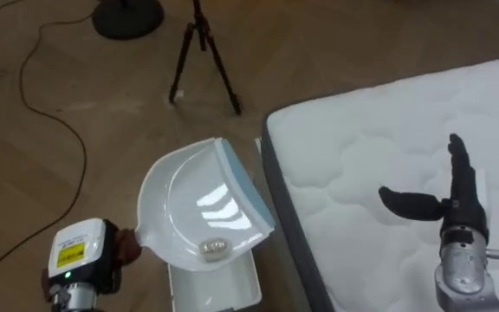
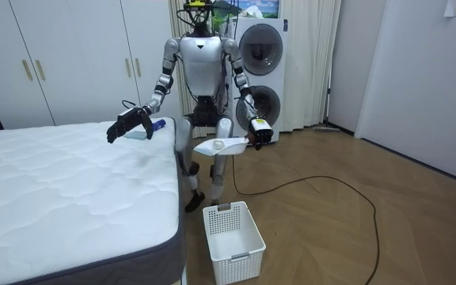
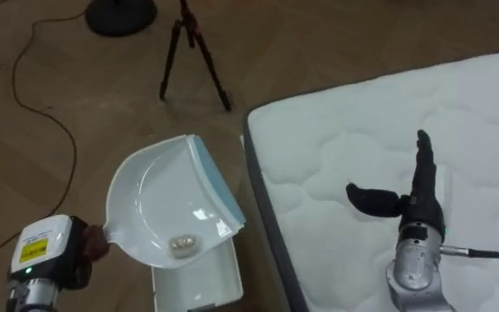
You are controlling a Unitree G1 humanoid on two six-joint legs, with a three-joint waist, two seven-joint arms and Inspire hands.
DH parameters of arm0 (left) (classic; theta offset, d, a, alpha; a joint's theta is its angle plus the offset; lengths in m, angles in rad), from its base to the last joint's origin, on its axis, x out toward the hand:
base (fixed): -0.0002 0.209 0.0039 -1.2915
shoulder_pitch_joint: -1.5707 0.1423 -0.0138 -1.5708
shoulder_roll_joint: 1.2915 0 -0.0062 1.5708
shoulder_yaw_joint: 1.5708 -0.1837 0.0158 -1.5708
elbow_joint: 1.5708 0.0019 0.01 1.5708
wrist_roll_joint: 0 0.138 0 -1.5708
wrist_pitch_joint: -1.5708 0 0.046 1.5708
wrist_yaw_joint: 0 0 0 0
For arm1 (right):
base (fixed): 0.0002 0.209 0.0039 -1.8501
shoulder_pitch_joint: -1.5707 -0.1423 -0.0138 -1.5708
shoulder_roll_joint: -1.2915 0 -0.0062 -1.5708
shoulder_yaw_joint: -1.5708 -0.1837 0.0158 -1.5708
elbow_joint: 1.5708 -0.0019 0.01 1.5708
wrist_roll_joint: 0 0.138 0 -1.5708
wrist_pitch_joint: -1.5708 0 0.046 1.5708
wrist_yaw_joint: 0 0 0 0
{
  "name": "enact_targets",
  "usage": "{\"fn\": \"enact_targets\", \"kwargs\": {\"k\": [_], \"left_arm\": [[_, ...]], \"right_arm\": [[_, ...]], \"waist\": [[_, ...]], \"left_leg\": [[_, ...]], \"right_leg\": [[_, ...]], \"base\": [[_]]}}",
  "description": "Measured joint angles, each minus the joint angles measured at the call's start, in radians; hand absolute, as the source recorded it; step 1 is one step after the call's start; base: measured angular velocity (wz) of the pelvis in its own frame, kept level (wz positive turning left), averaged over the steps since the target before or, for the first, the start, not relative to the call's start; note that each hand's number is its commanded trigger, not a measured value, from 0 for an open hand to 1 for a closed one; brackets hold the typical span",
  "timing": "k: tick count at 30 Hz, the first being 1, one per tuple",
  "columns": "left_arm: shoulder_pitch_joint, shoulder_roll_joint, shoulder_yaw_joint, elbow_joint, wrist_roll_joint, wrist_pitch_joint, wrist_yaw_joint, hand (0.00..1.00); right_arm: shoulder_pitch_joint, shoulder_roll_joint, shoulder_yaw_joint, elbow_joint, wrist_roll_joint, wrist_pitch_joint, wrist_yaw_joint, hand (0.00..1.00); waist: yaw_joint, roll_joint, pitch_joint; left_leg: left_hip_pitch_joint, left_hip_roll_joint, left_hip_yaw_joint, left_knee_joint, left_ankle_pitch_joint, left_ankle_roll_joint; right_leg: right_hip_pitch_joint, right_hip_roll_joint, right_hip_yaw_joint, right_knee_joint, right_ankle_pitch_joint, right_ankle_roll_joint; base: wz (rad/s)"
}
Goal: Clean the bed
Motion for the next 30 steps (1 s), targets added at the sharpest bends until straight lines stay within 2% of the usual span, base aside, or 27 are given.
{"fn": "enact_targets", "kwargs": {"k": [2, 7, 9, 10, 11, 13, 14, 16, 17, 18, 19, 20, 21, 23, 24, 25, 26, 27, 28, 29, 30], "left_arm": [[-0.002, 0.002, 0.0, -0.006, 0.001, -0.008, 0.0, 1.0], [-0.011, 0.014, 0.001, -0.014, 0.0, -0.031, 0.0, 1.0], [-0.014, 0.021, 0.001, -0.016, 0.001, -0.048, 0.0, 1.0], [-0.014, 0.03, -0.001, -0.027, 0.001, -0.054, -0.002, 1.0], [-0.014, 0.036, -0.001, -0.043, 0.002, -0.054, -0.008, 1.0], [-0.015, 0.05, -0.001, -0.071, 0.002, -0.057, -0.013, 1.0], [-0.016, 0.059, -0.001, -0.074, 0.002, -0.062, -0.014, 1.0], [-0.022, 0.068, -0.001, -0.077, 0.009, -0.062, -0.024, 1.0], [-0.022, 0.072, -0.001, -0.08, 0.014, -0.061, -0.026, 1.0], [-0.023, 0.077, -0.001, -0.084, 0.022, -0.06, -0.032, 1.0], [-0.023, 0.078, -0.003, -0.085, 0.027, -0.056, -0.04, 1.0], [-0.023, 0.077, -0.004, -0.085, 0.027, -0.053, -0.042, 1.0], [-0.023, 0.075, -0.006, -0.085, 0.027, -0.048, -0.049, 1.0], [-0.022, 0.081, -0.006, -0.083, 0.028, -0.043, -0.055, 1.0], [-0.022, 0.082, -0.005, -0.081, 0.028, -0.04, -0.055, 1.0], [-0.021, 0.084, -0.003, -0.077, 0.028, -0.031, -0.056, 1.0], [-0.021, 0.089, -0.002, -0.07, 0.027, -0.026, -0.056, 1.0], [-0.024, 0.092, -0.002, -0.062, 0.024, -0.025, -0.056, 1.0], [-0.052, 0.102, -0.007, -0.045, 0.014, -0.03, -0.062, 1.0], [-0.098, 0.115, -0.029, -0.032, 0.007, -0.034, -0.068, 1.0], [-0.112, 0.117, -0.041, -0.032, 0.007, -0.031, -0.068, 1.0]], "right_arm": [[0.0, 0.0, 0.001, 0.0, 0.001, 0.0, -0.006, 0.0], [-0.001, 0.0, 0.007, 0.008, 0.003, 0.0, -0.005, 0.0], [0.0, 0.0, 0.01, 0.017, 0.003, 0.0, 0.006, 0.0], [0.0, 0.0, 0.016, 0.025, 0.007, 0.0, 0.015, 0.0], [0.0, 0.0, 0.017, 0.042, 0.01, 0.0, 0.029, 0.0], [0.0, 0.0, 0.019, 0.053, 0.01, 0.002, 0.045, 0.0], [-0.001, 0.0, 0.023, 0.06, 0.009, 0.001, 0.052, 0.0], [-0.002, 0.001, 0.023, 0.089, 0.008, 0.002, 0.067, 0.0], [-0.001, 0.001, 0.023, 0.095, 0.009, 0.003, 0.074, 0.0], [0.001, 0.001, 0.022, 0.098, 0.01, 0.004, 0.082, 0.0], [-0.001, 0.003, 0.022, 0.095, 0.011, 0.004, 0.091, 0.0], [-0.003, 0.003, 0.022, 0.094, 0.012, 0.003, 0.096, 0.0], [-0.011, 0.003, 0.022, 0.094, 0.013, 0.002, 0.098, 0.0], [-0.022, 0.002, 0.018, 0.093, 0.013, -0.009, 0.098, 0.0], [-0.022, 0.002, 0.017, 0.093, 0.013, -0.012, 0.098, 0.0], [-0.024, 0.001, 0.016, 0.093, 0.013, -0.017, 0.097, 0.0], [-0.028, -0.001, 0.016, 0.093, 0.01, -0.023, 0.097, 0.0], [-0.034, 0.0, 0.016, 0.093, 0.01, -0.024, 0.097, 0.0], [-0.048, -0.002, 0.006, 0.098, 0.01, -0.025, 0.095, 0.0], [-0.049, -0.001, -0.014, 0.104, 0.011, -0.022, 0.094, 0.0], [-0.048, -0.002, -0.021, 0.105, 0.013, -0.021, 0.095, 0.0]], "waist": [[0.01, 0.002, -0.0006], [0.015, 0.006, 0.0013], [0.016, 0.01, 0.0043], [0.014, 0.01, 0.0061], [0.013, 0.011, 0.0067], [0.017, 0.02, 0.0115], [0.012, 0.026, 0.0134], [-0.002, 0.029, 0.0148], [-0.011, 0.029, 0.0155], [-0.033, 0.026, 0.0162], [-0.041, 0.018, 0.0135], [-0.041, 0.012, 0.0126], [-0.036, 0.009, 0.0126], [-0.034, 0.009, 0.0129], [-0.034, 0.009, 0.0127], [-0.032, 0.008, 0.0126], [-0.038, 0.003, 0.0127], [-0.041, -0.008, 0.0163], [-0.065, 0.001, 0.0219], [-0.074, 0.002, 0.0231], [-0.076, 0.004, 0.0207]], "left_leg": [[0.002, -0.007, -0.016, 0.006, -0.004, 0.0], [-0.001, -0.021, -0.029, 0.033, -0.018, 0.008], [-0.002, -0.032, -0.036, 0.048, -0.024, 0.018], [-0.003, -0.044, -0.048, 0.06, -0.032, 0.03], [-0.002, -0.047, -0.053, 0.066, -0.034, 0.034], [-0.002, -0.048, -0.07, 0.073, -0.036, 0.038], [0.004, -0.061, -0.11, 0.073, -0.034, 0.037], [0.013, -0.065, -0.15, 0.073, -0.021, 0.028], [0.014, -0.071, -0.17, 0.073, -0.019, 0.025], [0.016, -0.082, -0.203, 0.069, -0.015, 0.016], [0.019, -0.087, -0.213, 0.055, -0.011, -0.006], [0.022, -0.091, -0.215, 0.048, -0.012, -0.034], [0.029, -0.092, -0.219, 0.033, -0.012, -0.065], [0.051, -0.094, -0.237, -0.006, -0.004, -0.08], [0.06, -0.094, -0.239, -0.019, -0.001, -0.086], [0.079, -0.094, -0.239, -0.05, 0.005, -0.102], [0.088, -0.096, -0.217, -0.07, 0.005, -0.137], [0.075, -0.083, -0.152, -0.055, -0.02, -0.179], [-0.001, 0.014, 0.017, 0.047, -0.08, -0.109], [-0.103, 0.085, 0.049, 0.186, -0.131, -0.097], [-0.126, 0.092, 0.06, 0.23, -0.142, -0.099]], "right_leg": [[-0.002, -0.006, -0.002, 0.019, -0.002, 0.003], [-0.038, -0.044, 0.009, 0.129, -0.022, 0.007], [-0.076, -0.063, 0.047, 0.222, -0.026, 0.006], [-0.106, -0.074, 0.08, 0.288, -0.026, 0.007], [-0.136, -0.075, 0.111, 0.341, -0.03, 0.008], [-0.179, -0.057, 0.133, 0.385, -0.032, 0.007], [-0.2, -0.041, 0.139, 0.38, -0.032, 0.006], [-0.221, -0.005, 0.173, 0.32, -0.031, 0.005], [-0.227, 0.003, 0.182, 0.291, -0.03, 0.003], [-0.238, 0.008, 0.192, 0.241, -0.024, 0.0], [-0.249, 0.015, 0.199, 0.201, -0.007, -0.001], [-0.253, 0.021, 0.205, 0.179, 0.001, -0.002], [-0.253, 0.035, 0.213, 0.131, 0.023, -0.012], [-0.223, 0.069, 0.216, 0.043, 0.073, -0.034], [-0.214, 0.077, 0.218, 0.024, 0.085, -0.039], [-0.185, 0.091, 0.221, -0.012, 0.117, -0.054], [-0.143, 0.088, 0.211, -0.051, 0.192, -0.075], [-0.122, 0.071, 0.202, -0.084, 0.185, -0.072], [-0.126, 0.072, 0.206, -0.074, 0.16, -0.047], [-0.173, 0.073, 0.225, 0.019, 0.092, -0.028], [-0.199, 0.07, 0.226, 0.072, 0.058, -0.017]], "base": [[0.11], [0.13], [0.18], [0.17], [0.17], [0.17], [0.27], [0.45], [0.81], [0.85], [0.69], [0.32], [0.16], [0.15], [0.0], [0.0], [0.0], [0.35], [0.74], [0.84], [0.78]]}}
